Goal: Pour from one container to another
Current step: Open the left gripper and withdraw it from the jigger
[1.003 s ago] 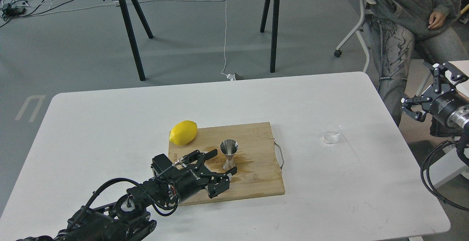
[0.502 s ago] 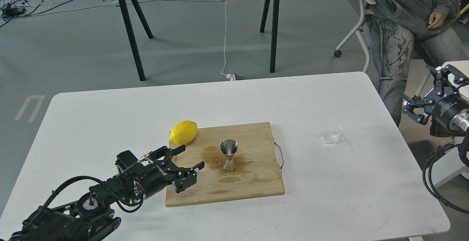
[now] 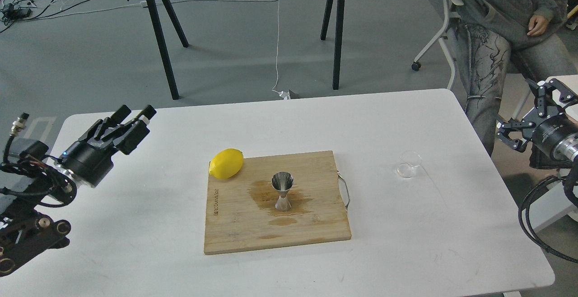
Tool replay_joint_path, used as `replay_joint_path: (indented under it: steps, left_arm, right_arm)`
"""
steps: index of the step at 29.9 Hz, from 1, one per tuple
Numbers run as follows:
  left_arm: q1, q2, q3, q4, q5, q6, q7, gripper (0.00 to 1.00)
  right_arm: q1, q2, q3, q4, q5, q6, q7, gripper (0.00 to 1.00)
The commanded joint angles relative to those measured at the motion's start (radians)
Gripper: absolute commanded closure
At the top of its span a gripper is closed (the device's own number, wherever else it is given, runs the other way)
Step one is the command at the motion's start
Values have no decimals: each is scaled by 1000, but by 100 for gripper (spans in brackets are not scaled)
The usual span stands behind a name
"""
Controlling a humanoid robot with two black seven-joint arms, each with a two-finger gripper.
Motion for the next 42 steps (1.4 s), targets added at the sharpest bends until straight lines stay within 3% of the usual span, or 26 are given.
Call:
replay_joint_path:
  steps: [1, 5, 8, 11, 20, 25, 34, 42]
  left_arm:
    - [7, 0, -186, -26, -143, -302, 0, 9]
    - [7, 5, -289, -19, -381, -614, 0, 8]
    - [4, 11, -297, -8, -528, -749, 0, 8]
    - [10, 19, -295, 13, -591, -803, 0, 6]
    - [13, 9, -297, 24, -658, -857, 0, 5]
    - [21, -27, -293, 24, -656, -857, 0, 5]
    - [36, -64, -289, 26, -651, -857, 0, 5]
    - [46, -72, -287, 29, -650, -857, 0, 5]
  right_arm:
    - [1, 0, 0, 0, 0, 0, 0, 0]
    - [1, 0, 6, 2, 3, 0, -6, 0]
    - [-1, -3, 18, 5, 5, 0, -15, 0]
    - [4, -4, 35, 3, 5, 0, -15, 0]
    - [52, -11, 86, 31, 72, 0, -46, 1]
    - [30, -32, 101, 156, 496, 0, -153, 1]
    - [-183, -20, 239, 314, 926, -4, -147, 1]
    - [-379, -20, 374, 540, 966, -411, -101, 3]
